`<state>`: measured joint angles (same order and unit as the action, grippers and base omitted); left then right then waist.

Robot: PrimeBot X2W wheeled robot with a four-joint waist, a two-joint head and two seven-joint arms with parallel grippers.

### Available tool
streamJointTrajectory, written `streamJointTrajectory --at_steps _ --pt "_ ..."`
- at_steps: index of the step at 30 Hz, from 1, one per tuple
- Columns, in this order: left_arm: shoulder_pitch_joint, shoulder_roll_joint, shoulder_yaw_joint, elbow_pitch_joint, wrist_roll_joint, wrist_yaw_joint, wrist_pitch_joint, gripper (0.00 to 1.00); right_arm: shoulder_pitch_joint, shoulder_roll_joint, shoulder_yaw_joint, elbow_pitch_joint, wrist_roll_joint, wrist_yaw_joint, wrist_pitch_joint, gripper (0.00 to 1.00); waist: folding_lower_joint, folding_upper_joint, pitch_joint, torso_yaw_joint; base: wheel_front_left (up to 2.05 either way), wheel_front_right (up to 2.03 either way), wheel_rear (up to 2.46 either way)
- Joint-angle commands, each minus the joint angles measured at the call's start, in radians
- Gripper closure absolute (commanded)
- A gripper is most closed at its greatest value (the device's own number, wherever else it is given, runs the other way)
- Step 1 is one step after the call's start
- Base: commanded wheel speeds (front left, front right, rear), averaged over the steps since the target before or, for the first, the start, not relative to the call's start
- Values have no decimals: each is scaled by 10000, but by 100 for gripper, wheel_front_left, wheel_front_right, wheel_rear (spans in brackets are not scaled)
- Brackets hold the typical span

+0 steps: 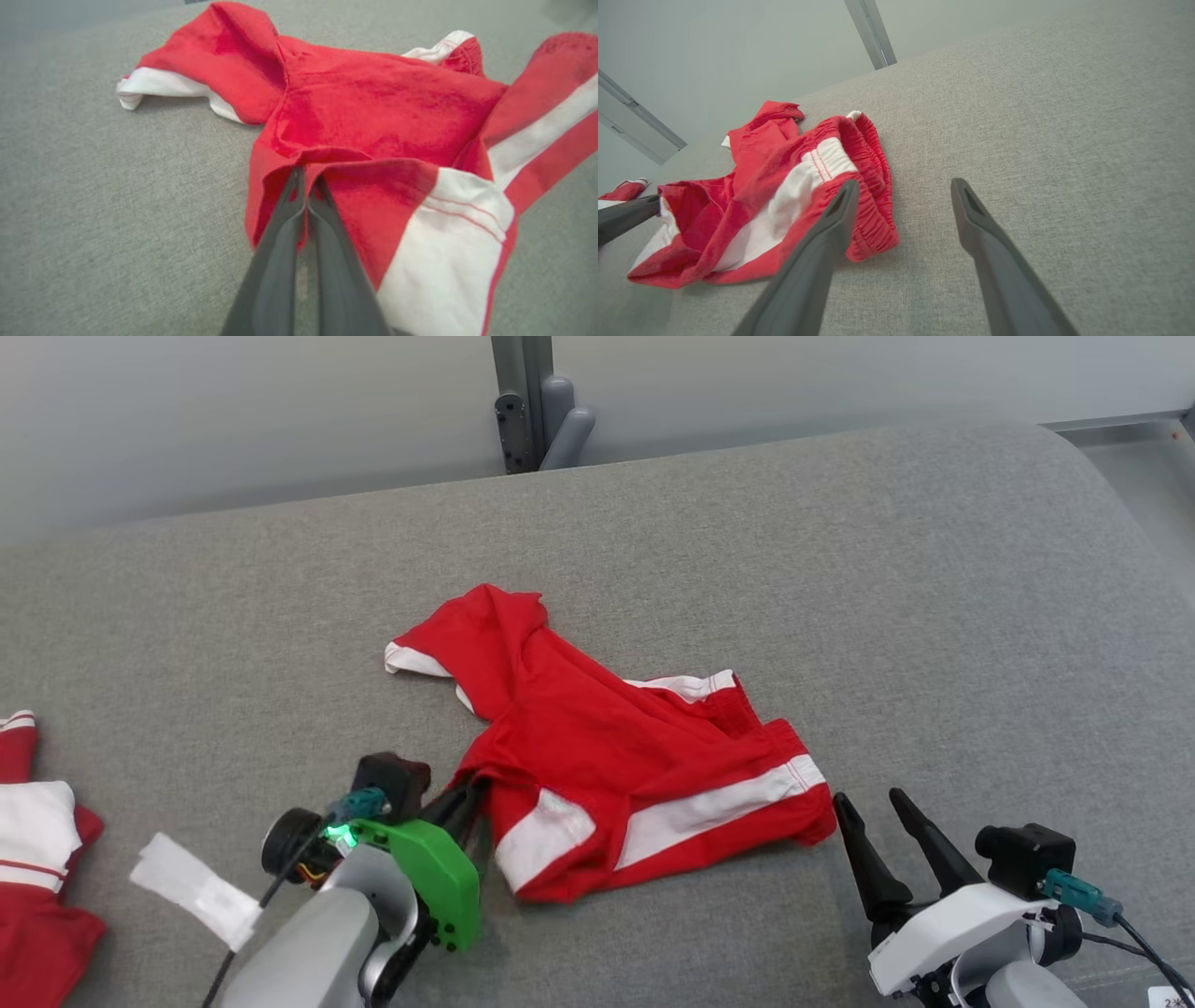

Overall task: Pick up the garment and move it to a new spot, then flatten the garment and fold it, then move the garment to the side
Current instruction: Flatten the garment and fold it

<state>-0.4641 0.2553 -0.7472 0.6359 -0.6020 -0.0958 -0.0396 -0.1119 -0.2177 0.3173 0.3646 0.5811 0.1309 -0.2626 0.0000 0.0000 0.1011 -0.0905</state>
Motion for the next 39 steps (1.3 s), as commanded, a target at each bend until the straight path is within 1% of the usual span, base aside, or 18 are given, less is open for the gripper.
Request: streamJointTrajectory --at_steps 1,5,9,10,13,14,15,16,19,20,22,25,26,31,33,34,37,39 --pt "-134 29 151 -57 -62 20 -291 100 -52 3 -29 10 66 -3 -33 0 0 0 -9 68 0 0 0" --pt "8 -214 1368 -208 -903 423 -1714 100 79 43 -122 49 63 -3 -33 0 0 0 -63 362 0 0 0" --pt "430 -439 2602 132 -1901 912 -2062 100 32 110 -53 90 74 -3 -33 0 0 0 -60 635 0 0 0" --pt "557 -595 3116 454 -2324 1205 -2117 100 -48 170 -10 113 60 -3 -33 0 0 0 -30 708 0 0 0" --pt "796 -863 3523 1195 -2786 1502 -2109 100 -171 213 54 155 73 -3 -31 0 0 0 51 737 0 0 0" --pt "845 -990 3703 1459 -3018 1586 -2115 65 -193 229 87 161 80 -3 -33 0 0 0 73 729 0 0 0" --pt "865 -1004 3801 1709 -3065 1665 -2137 10 -197 236 115 166 86 -3 -33 0 0 0 84 714 0 0 0" --pt "853 -966 3848 1929 -2972 1757 -2177 0 -211 239 157 177 97 -3 -31 0 0 0 89 687 0 0 0" --pt "919 -975 4012 2295 -2645 1932 -2258 0 -242 216 197 201 131 -3 -31 0 0 0 37 599 0 0 0" --pt "948 -927 4191 2165 -2466 1987 -2269 0 -202 203 191 205 141 -3 -33 0 0 0 -9 580 0 0 0" --pt "1198 -786 4418 1721 -1679 2160 -2257 0 -75 179 177 219 138 -3 -31 0 0 0 -120 556 0 0 0" --pt "1823 -756 4764 912 -596 2334 -2243 0 115 161 171 285 148 -3 -33 0 0 0 -384 540 0 0 0" --pt "1823 -756 4764 912 -596 2334 -2243 0 115 161 171 285 148 -3 -33 0 0 0 -384 540 0 0 0" --pt "2904 -794 5305 -282 806 2369 -2245 0 302 255 220 368 127 -3 -33 0 0 0 -841 560 0 0 0" --pt "3208 -844 5387 -817 1302 2265 -2245 0 320 270 232 379 121 -3 -33 0 0 0 -943 590 0 0 0" --pt "3336 -849 5311 -1073 1602 2135 -2246 0 341 292 230 370 108 -3 -33 0 0 0 -981 608 0 0 0" --pt "3643 -934 4847 -1667 2334 1536 -2246 0 428 315 289 357 94 -3 -33 0 0 0 -1065 661 0 0 0" --pt "3781 -987 4486 -1735 2726 1338 -2246 0 457 331 322 368 91 -3 -31 0 0 0 -1101 698 0 0 0"
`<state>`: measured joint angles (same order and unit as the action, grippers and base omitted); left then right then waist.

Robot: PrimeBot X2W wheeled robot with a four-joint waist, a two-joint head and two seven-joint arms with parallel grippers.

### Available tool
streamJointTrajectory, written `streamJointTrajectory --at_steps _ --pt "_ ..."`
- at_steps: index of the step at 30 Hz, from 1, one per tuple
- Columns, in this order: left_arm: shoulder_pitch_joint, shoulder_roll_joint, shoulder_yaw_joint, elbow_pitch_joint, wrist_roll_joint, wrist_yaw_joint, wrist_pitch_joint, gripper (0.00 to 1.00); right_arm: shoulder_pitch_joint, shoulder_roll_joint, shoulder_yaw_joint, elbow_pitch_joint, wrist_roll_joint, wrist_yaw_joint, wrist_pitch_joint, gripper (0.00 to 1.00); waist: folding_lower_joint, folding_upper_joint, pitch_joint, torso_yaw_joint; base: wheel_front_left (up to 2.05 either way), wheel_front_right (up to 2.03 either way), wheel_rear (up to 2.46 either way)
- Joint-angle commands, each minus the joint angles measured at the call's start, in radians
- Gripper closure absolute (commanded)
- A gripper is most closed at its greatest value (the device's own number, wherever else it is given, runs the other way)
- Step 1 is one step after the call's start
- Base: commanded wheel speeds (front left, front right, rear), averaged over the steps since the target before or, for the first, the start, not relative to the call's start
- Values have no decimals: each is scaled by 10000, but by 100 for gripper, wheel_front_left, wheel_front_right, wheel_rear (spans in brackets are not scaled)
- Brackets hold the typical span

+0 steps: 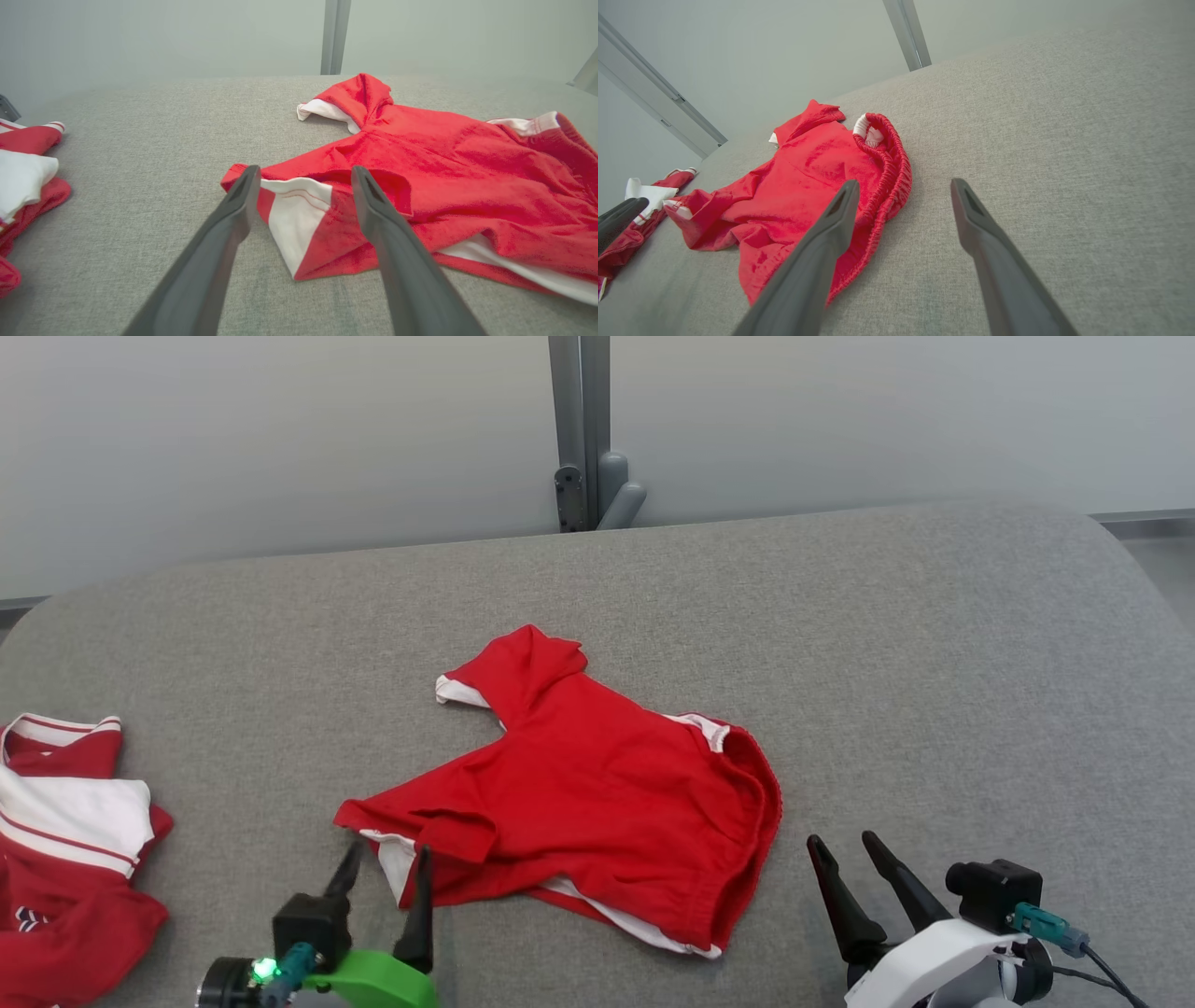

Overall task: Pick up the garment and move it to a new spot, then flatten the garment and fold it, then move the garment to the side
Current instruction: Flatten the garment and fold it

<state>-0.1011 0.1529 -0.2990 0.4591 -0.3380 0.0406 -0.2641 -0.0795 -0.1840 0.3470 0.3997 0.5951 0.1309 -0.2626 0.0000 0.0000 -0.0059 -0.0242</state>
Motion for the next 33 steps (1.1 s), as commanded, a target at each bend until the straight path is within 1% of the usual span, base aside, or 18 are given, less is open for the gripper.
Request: streamJointTrajectory --at_steps 1,4,9,12,15,19,23,29,33 --pt "141 42 -176 138 206 -116 -1 0 128 -2 44 28 -43 -3 -31 0 0 0 -36 46 0 0 0" --pt "-210 0 -664 511 600 -321 8 0 88 3 131 50 -21 -3 -31 0 0 0 -15 43 0 0 0" --pt "-922 -14 -1403 1074 1258 -504 100 0 23 -25 297 62 29 -3 -33 0 0 0 68 -92 0 0 0" --pt "-1287 -11 -1602 1334 1452 -493 207 0 13 -31 305 83 71 -3 -33 0 0 0 114 -197 0 0 0" --pt "-1652 46 -1722 1546 1659 -375 367 0 0 -30 306 84 95 -3 -33 0 0 0 152 -293 0 0 0" --pt "-1827 120 -1992 1715 1887 -365 910 0 53 -4 236 77 99 -3 -31 0 0 0 172 -336 0 0 0" --pt "-1876 196 -2297 1478 2012 -489 1602 0 155 45 137 92 92 -3 -33 0 0 0 172 -269 0 0 0" --pt "-1618 456 -2495 1022 2146 -313 2596 0 117 126 104 75 90 -3 -33 0 0 0 219 -52 0 0 0" --pt "-1466 538 -2529 832 2083 -262 3000 0 58 164 133 70 79 -3 -33 0 0 0 251 29 0 0 0"
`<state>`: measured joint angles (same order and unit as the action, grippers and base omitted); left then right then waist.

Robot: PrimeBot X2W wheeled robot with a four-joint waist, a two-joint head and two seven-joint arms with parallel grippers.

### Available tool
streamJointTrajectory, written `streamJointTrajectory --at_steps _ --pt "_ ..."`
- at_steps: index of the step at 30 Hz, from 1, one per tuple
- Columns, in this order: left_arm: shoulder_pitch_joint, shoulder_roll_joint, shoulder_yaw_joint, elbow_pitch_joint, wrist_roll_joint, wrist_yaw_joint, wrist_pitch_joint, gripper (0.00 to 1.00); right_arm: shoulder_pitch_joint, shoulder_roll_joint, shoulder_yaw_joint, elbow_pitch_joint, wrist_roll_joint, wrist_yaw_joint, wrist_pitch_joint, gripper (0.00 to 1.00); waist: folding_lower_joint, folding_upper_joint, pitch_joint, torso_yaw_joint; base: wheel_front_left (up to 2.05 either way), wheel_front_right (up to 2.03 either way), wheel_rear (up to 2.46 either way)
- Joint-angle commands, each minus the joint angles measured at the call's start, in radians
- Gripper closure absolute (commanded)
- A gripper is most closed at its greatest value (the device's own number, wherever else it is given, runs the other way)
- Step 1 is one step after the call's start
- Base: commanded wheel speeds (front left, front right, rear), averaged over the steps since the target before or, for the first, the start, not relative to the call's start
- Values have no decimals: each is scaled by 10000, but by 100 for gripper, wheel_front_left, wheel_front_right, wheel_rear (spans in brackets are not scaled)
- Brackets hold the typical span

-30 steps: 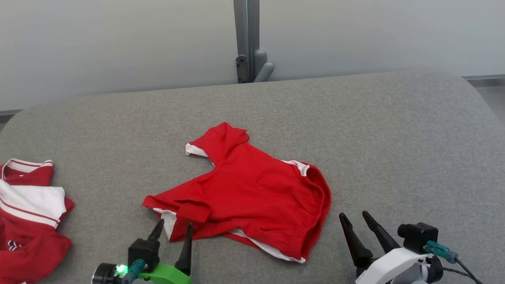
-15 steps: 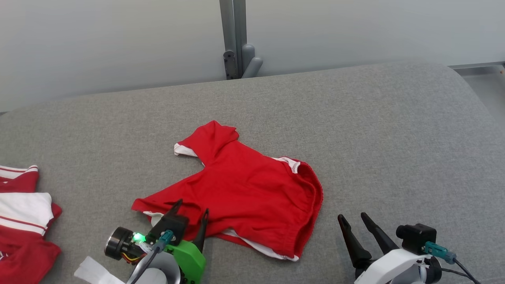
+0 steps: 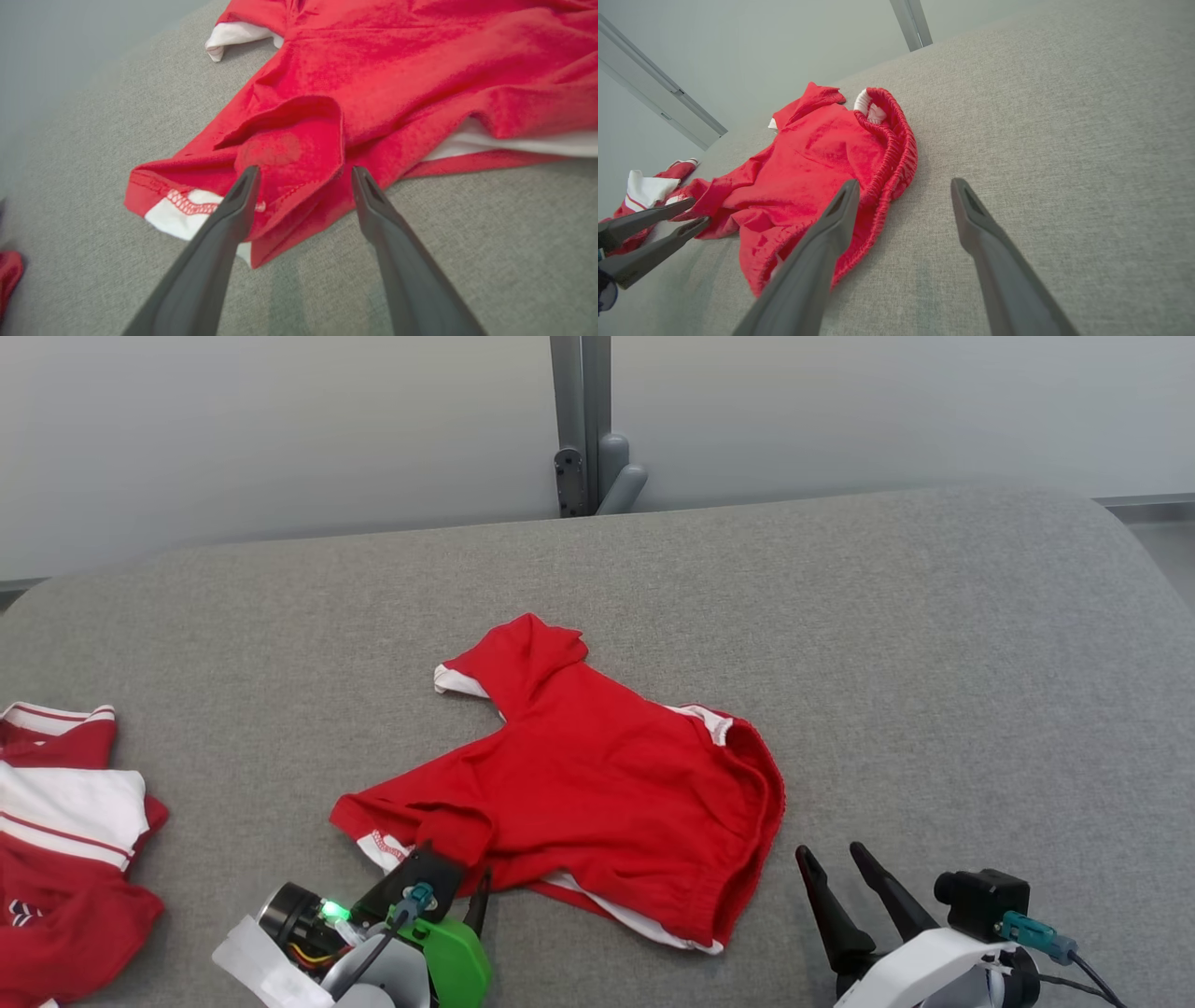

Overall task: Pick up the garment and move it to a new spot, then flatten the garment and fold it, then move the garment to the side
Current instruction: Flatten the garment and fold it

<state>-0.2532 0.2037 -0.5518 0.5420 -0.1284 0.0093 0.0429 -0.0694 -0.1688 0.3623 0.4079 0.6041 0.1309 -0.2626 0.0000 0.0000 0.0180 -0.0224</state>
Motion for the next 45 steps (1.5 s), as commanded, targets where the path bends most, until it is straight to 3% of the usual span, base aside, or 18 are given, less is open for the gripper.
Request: streamJointTrajectory --at_steps 1,2,3,4,5,6,17,22,27,35,36,37,38,45 --pt "80 30 -11 -94 -53 48 2 0 -62 19 -5 -15 -3 -3 -33 0 0 0 26 35 0 0 0" --pt "103 70 -57 -150 -26 49 117 2 -79 24 8 -18 -3 -3 -33 0 0 0 40 55 0 0 0" --pt "157 100 -94 -201 -23 26 188 20 -85 27 17 -18 -6 -3 -33 0 0 0 51 71 0 0 0" --pt "247 131 -133 -310 -93 -15 314 85 -118 30 37 -18 -7 -3 -33 0 0 0 84 89 0 0 0" --pt "247 131 -133 -310 -93 -15 314 85 -118 30 37 -18 -7 -3 -33 0 0 0 84 89 0 0 0" --pt "233 158 -123 -348 -122 -16 325 100 -139 36 48 -20 -6 -3 -33 0 0 0 101 88 0 0 0" --pt "-340 -402 636 -1347 -1316 -320 -769 100 -180 -13 -62 -8 91 -3 -33 0 0 0 327 -5 0 0 0" --pt "-858 -603 1632 -1824 -2119 104 -1138 100 -262 37 -144 -57 99 -3 -33 0 0 0 547 -4 0 0 0" --pt "-1474 -453 2686 -929 -2721 653 -1291 100 -561 71 -25 -146 114 -3 -33 0 0 0 1009 -202 0 0 0" --pt "-2663 -305 3442 1979 -3062 778 -2275 100 -1091 -216 221 -221 205 -3 -33 0 0 0 1866 -729 0 0 0" --pt "-2782 -326 3434 2247 -3020 764 -2424 63 -1117 -232 228 -236 209 -3 -33 0 0 0 1903 -747 0 0 0" --pt "-2865 -379 3454 2503 -3038 758 -2545 9 -1132 -252 221 -248 220 -3 -33 0 0 0 1921 -753 0 0 0" --pt "-2925 -425 3473 2770 -3064 756 -2648 0 -1148 -271 222 -268 234 -3 -33 0 0 0 1935 -759 0 0 0" --pt "-2574 -592 3688 3463 -2980 794 -3075 0 -936 -291 486 -498 271 -3 -33 0 0 0 1617 -596 0 0 0"
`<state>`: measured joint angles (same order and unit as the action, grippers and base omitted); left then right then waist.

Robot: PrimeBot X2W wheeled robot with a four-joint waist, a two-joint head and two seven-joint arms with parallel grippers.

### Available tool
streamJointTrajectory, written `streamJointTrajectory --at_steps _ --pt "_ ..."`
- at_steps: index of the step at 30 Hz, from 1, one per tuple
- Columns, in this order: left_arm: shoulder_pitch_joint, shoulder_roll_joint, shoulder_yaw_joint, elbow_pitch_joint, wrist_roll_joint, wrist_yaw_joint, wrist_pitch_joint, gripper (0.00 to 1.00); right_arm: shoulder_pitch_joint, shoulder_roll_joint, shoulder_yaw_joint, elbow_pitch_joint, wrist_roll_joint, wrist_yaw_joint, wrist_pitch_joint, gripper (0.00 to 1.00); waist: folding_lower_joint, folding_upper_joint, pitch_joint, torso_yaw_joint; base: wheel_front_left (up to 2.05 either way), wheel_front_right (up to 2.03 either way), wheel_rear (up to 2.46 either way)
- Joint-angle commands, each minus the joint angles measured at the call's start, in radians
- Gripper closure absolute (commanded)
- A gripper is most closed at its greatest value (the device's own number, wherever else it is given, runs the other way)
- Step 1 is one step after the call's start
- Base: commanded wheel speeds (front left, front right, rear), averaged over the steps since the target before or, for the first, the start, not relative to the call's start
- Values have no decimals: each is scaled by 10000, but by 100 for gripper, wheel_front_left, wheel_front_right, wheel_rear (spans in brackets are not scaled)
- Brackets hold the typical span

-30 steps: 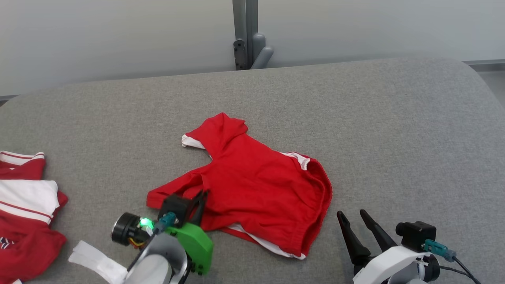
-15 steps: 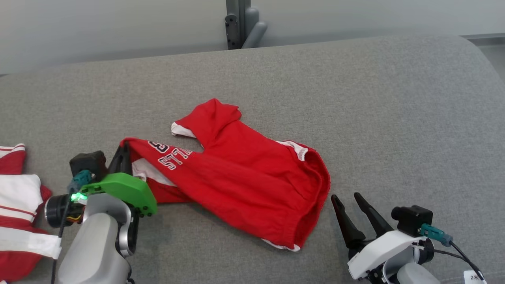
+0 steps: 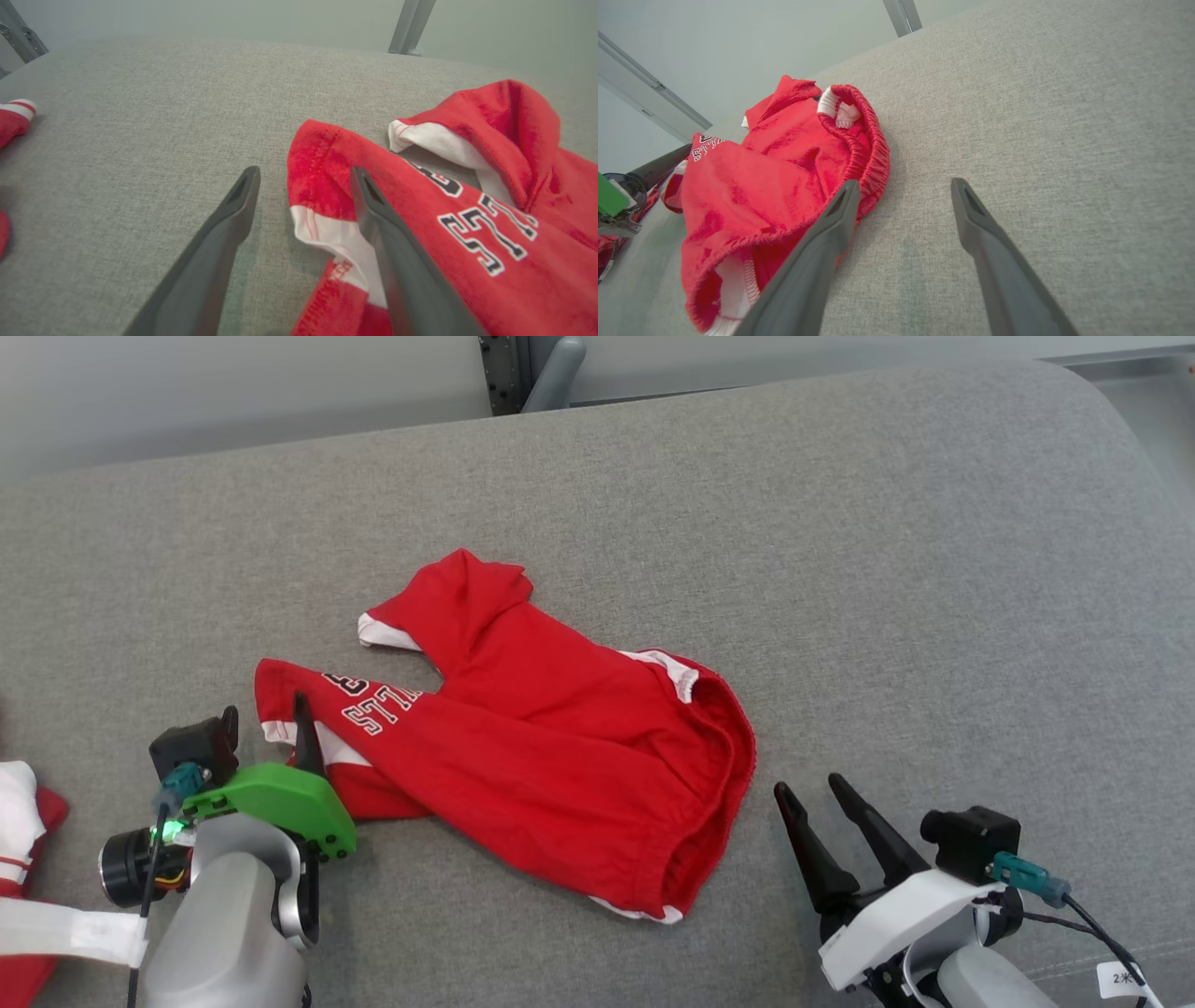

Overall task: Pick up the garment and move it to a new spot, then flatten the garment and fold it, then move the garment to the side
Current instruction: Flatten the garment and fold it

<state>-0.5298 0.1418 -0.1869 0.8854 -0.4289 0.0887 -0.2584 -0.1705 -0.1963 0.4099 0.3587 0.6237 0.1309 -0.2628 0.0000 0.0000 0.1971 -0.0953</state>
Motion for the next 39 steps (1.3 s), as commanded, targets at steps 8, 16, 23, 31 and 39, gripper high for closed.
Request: streamJointTrajectory --at_steps 8,16,23,31,39 --pt "2414 -324 817 -2583 890 13 -69 0 625 -61 551 -161 212 -3 -29 0 0 0 -1097 643 0 0 0" --pt "4347 -799 733 -3915 1615 -528 -70 0 870 -62 1785 -203 780 -3 -29 0 0 0 -1703 1199 0 0 0" --pt "4666 -885 362 -3989 1764 -747 -72 0 502 -172 2736 179 1496 -3 -31 0 0 0 -1772 1727 0 0 0" --pt "4570 -905 174 -4127 1803 -783 -71 0 -110 13 2898 928 1635 -3 -31 5 0 0 -1565 1961 0 0 0" --pt "4356 -905 -307 -4239 1439 -764 -72 0 -556 -115 1911 873 1337 -3 -31 100 0 0 -1218 1893 0 0 0"
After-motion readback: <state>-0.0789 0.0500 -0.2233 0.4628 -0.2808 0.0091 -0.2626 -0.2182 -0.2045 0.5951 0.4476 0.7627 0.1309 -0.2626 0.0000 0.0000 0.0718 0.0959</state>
